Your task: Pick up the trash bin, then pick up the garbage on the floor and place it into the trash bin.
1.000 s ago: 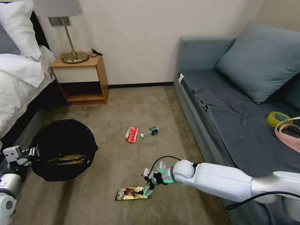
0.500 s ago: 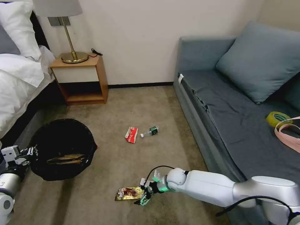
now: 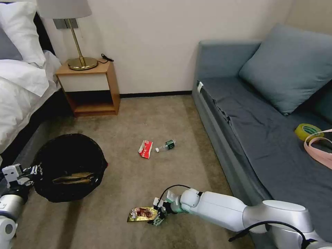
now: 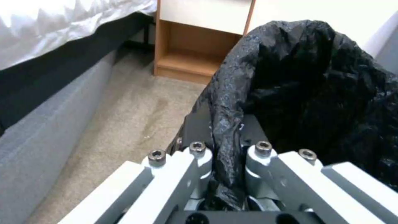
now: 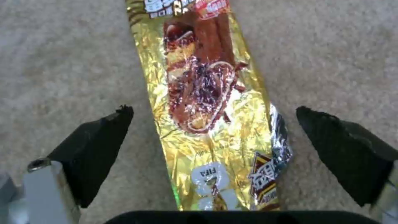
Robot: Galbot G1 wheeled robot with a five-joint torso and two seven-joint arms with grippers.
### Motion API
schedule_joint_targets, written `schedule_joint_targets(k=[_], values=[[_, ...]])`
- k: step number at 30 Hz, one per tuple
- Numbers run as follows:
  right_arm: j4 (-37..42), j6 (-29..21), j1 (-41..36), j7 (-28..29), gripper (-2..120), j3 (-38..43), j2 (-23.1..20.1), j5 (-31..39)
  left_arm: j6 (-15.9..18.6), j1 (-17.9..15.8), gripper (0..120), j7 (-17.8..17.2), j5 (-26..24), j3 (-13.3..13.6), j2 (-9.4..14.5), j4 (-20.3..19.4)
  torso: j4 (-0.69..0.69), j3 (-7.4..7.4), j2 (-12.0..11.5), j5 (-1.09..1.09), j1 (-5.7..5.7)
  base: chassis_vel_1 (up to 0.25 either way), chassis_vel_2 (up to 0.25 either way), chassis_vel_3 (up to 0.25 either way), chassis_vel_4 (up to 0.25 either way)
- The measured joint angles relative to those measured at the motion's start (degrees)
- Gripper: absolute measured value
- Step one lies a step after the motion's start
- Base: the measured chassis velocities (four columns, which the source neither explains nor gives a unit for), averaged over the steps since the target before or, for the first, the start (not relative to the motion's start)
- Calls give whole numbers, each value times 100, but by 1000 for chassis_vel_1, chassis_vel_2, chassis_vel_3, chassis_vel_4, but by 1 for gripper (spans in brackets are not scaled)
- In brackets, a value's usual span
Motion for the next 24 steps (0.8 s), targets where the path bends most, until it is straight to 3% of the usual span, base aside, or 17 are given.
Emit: schedule_joint_targets(k=[24], values=[[-557, 394, -268, 70, 100, 310, 205, -552, -42, 36, 4, 58, 62, 41, -34, -11, 1, 0, 1, 2, 0, 0, 0, 0, 0]])
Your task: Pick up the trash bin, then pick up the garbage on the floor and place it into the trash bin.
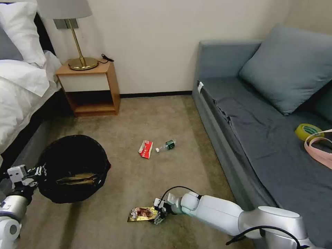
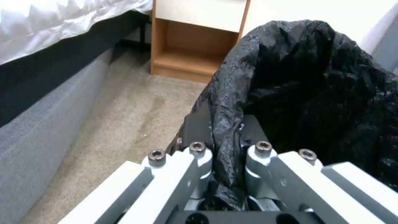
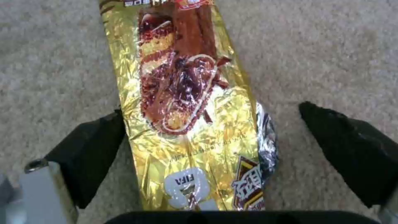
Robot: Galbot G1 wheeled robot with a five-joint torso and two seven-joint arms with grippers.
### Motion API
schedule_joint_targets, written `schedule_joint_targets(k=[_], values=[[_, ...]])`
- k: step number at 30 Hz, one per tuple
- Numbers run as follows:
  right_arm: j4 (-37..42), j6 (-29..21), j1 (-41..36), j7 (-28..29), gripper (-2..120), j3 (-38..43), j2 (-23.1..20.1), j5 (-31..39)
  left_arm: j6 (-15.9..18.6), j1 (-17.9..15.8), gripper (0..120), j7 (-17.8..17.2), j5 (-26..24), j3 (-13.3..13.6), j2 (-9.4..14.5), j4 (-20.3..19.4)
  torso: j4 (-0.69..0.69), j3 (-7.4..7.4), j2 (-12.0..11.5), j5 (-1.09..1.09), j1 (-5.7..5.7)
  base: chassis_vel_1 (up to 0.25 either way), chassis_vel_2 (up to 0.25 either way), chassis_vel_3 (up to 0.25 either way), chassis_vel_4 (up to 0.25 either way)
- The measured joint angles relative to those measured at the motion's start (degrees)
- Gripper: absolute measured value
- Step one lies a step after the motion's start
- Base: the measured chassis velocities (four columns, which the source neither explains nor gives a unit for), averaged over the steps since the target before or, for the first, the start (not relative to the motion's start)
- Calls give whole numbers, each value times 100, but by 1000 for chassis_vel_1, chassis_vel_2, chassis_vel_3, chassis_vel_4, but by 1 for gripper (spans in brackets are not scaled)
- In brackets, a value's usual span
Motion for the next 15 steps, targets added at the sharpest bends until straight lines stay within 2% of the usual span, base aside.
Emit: schedule_joint_targets(k=[9, 15], values=[[-75, 113, -96, -10, 98, 129, -8, -81, -9, 37, 4, 13, -14, 15, 80, -2, 0, 0, 0, 0, 0, 0, 0, 0, 0], [-54, 198, -112, -12, 83, 133, -49, -112, -10, 30, 4, -2, -14, 69, 53, -21, -4, 0, 0, -3, 0, 0, 0, 0, 0]])
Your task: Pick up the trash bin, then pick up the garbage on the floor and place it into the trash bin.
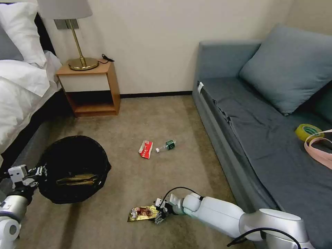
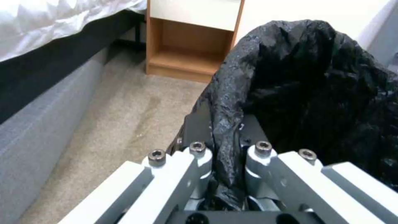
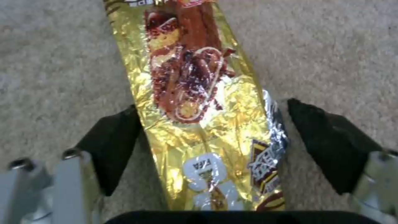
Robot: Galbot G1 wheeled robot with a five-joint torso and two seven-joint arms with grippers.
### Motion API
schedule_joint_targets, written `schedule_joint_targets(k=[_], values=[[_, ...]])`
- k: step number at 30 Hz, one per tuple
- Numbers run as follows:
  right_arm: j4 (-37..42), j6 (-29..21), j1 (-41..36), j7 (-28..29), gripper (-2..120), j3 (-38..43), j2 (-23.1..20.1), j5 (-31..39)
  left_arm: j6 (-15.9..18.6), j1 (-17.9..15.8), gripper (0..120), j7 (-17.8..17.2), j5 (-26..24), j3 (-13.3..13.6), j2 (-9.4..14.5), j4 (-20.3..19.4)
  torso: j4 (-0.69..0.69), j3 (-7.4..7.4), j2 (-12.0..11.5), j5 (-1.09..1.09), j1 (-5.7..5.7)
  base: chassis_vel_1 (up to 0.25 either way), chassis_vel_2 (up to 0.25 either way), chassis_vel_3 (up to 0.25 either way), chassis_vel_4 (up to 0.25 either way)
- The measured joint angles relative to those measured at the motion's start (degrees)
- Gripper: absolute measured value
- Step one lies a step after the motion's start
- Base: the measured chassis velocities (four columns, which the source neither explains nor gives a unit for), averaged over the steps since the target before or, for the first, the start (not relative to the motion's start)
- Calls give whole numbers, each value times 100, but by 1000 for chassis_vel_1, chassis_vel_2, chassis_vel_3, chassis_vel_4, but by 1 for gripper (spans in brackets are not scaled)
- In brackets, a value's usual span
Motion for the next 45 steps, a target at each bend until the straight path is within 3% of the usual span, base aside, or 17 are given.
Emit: schedule_joint_targets(k=[14, 41, 44, 45], values=[[-59, 173, -20, -2, 56, -33, 40, -22, -9, -4, 4, -3, -5, 3, -19, 1, 1, 0, 1, 0, 0, 0, 0, 0, 0], [-78, 270, -7, 5, 56, 56, 30, -25, -9, -21, 4, -2, 1, 16, -52, -3, 5, 2, -2, 5, 0, 0, 0, 0, 0], [-14, 254, 70, 201, 52, 144, -40, -32, -10, -18, 4, 9, 11, 14, -83, -34, 7, 2, -3, 9, 1, 0, 0, 0, 0], [-3, 246, 100, 264, 48, 167, -67, -36, -13, -16, 4, 8, 13, 8, -91, -41, 4, 2, -3, -4, 1, 0, 0, 0, 0]])
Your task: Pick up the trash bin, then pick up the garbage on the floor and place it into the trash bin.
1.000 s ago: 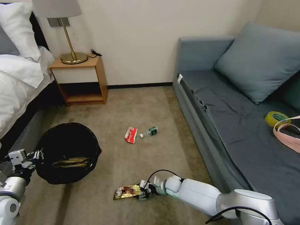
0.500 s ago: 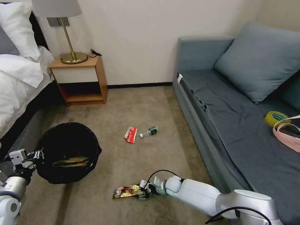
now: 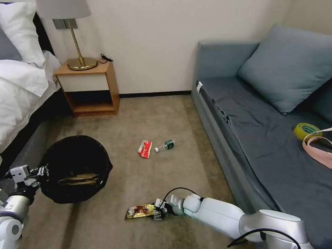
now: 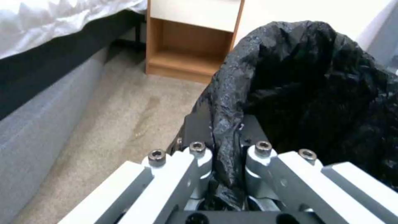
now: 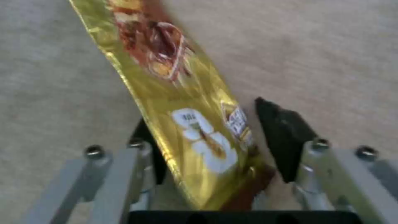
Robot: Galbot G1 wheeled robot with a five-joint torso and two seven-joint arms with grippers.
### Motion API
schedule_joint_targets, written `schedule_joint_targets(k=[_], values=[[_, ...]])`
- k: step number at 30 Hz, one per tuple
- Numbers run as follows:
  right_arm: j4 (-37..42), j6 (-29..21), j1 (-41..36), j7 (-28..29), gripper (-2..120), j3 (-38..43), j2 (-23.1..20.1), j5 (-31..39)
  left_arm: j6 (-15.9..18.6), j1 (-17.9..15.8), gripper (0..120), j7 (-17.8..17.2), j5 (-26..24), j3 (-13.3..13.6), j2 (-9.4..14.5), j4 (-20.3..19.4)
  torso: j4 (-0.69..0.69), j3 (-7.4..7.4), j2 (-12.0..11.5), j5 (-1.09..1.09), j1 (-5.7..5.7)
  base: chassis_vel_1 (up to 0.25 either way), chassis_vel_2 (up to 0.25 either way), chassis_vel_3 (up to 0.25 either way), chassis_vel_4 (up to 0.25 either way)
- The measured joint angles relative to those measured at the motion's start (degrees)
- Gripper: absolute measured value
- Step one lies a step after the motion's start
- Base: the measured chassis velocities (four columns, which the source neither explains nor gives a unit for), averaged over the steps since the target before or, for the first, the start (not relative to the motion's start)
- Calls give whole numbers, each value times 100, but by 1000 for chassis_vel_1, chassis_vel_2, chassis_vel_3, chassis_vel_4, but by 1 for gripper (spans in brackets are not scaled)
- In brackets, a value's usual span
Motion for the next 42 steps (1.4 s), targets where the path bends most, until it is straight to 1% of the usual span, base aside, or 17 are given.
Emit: schedule_joint_targets(k=[1, 2, 3, 4, 5, 6, 7, 8, 9, 11, 12, 13, 14, 27, 35, 39, 42], values=[[36, 0, 3, -7, 43, -10, 0, 4, 0, 1, 4, 0, 1, 2, -7, 0, -1, 2, -1, 0, 1, 0, 0, 0, 0], [56, -1, 10, -15, 38, -10, -7, 9, 0, 2, 4, 2, 3, 1, -9, 0, -1, 3, -1, 11, 1, 0, 0, 0, 0], [56, -1, 10, -15, 38, -10, -7, 9, 0, 2, 4, 2, 3, 1, -9, 0, -1, 3, -1, 11, 1, 0, 0, 0, 0], [76, -1, 29, -18, 35, -8, -14, 19, -1, 1, 4, 7, 3, 1, -10, -4, -2, 1, -1, 12, 1, 0, 0, 0, 0], [93, 0, 44, -24, 31, -5, -19, 27, -5, 1, 4, 8, 3, 1, -12, -5, -1, 0, 0, 5, 0, 0, 0, 0, 0], [103, -1, 51, -39, 26, -9, -30, 32, -6, 2, 4, 8, 4, 1, -16, -4, -1, 0, -1, 2, 0, 0, 0, 0, 0], [112, 0, 53, -57, 22, -13, -31, 37, -6, 1, 4, 13, 4, 1, -16, -5, -1, 0, 0, 7, 1, 0, 0, 0, 0], [112, 0, 53, -57, 22, -13, -31, 37, -6, 1, 4, 13, 4, 1, -16, -5, -1, 0, 0, 7, 1, 0, 0, 0, 0], [118, 3, 55, -62, 18, -13, -31, 40, -5, 1, 4, 15, 4, 1, -16, -5, -1, 0, 0, 8, 0, 0, 0, 0, 0], [124, 12, 58, -75, 8, -13, -36, 45, -11, -1, 4, 16, 5, 1, -16, -4, -1, 0, 0, 5, 0, 0, 0, 0, 0], [128, 16, 58, -77, 5, -13, -35, 45, -12, -1, 4, 18, 4, 1, -15, -4, -1, 0, 0, 5, 1, 0, 0, 0, 0], [128, 16, 58, -77, 5, -13, -35, 45, -12, -1, 4, 18, 4, 1, -15, -4, -1, 0, 0, 5, 1, 0, 0, 0, 0], [136, 26, 59, -81, 0, -12, -35, 49, -12, -2, 4, 26, 2, 2, -10, -2, -1, 0, 0, 6, 1, 0, 0, 0, 0], [196, 59, 257, -62, 0, 194, -83, 85, -17, -35, 4, 28, -26, 35, 43, 22, -1, 0, 1, 6, 0, 0, 0, 0, 0], [476, 55, 482, 18, 0, 463, -279, 123, -17, -57, 4, 28, -38, 88, 40, 26, -1, 0, 2, 6, 0, 0, 0, 0, 0], [875, 32, 728, 118, 0, 788, -555, 109, -17, -55, 4, 28, -58, 98, 32, 47, -2, -1, 2, 6, 0, 0, 0, 0, 0], [1049, 4, 857, 173, 0, 921, -679, 107, -18, -53, 4, 28, -65, 103, 26, 51, -2, -1, 2, 6, 0, 0, 0, 0, 0]])
